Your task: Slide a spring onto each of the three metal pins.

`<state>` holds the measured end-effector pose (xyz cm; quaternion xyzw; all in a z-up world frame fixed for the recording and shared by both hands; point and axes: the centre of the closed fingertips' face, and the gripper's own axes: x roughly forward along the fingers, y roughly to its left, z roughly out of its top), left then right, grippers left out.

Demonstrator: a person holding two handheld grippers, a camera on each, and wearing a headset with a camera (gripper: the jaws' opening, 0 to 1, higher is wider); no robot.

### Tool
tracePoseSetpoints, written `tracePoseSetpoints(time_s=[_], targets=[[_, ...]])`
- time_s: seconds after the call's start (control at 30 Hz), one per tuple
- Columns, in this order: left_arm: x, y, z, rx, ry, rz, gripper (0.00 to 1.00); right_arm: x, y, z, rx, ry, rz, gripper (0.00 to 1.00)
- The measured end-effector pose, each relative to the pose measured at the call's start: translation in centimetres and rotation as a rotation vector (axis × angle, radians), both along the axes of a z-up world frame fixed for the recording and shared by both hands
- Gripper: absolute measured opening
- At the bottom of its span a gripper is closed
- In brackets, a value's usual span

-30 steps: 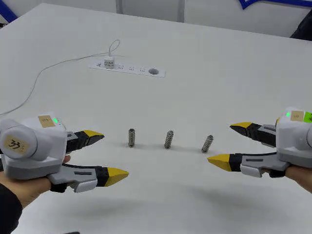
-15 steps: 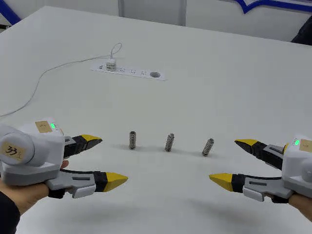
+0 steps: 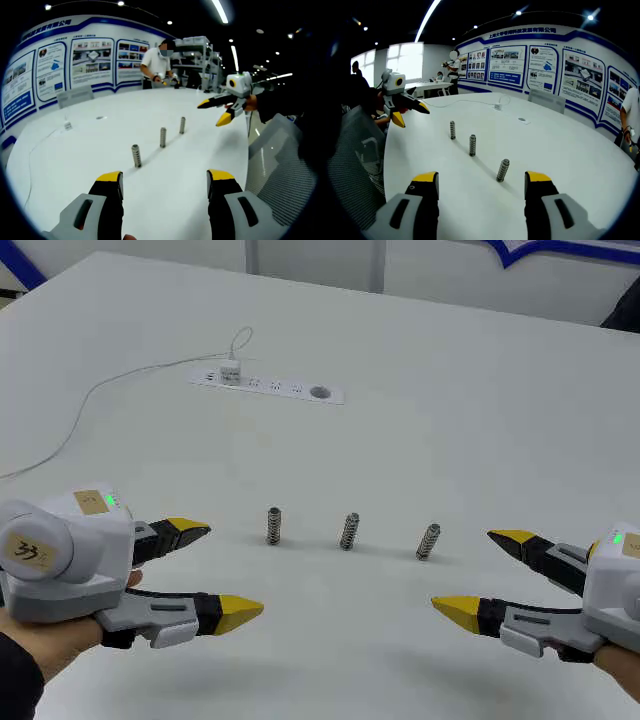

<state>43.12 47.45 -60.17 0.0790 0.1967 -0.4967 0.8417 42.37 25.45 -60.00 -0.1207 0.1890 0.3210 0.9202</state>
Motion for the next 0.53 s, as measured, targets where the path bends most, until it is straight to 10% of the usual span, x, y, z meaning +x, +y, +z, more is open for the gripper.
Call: tracePoseSetpoints(time_s=[0.53], targets=[[-0.02, 0.18, -0.21, 0.001, 0.001, 0.003, 0.69, 0.19, 0.53, 0.19, 0.009, -0.002, 0.003, 0.7]])
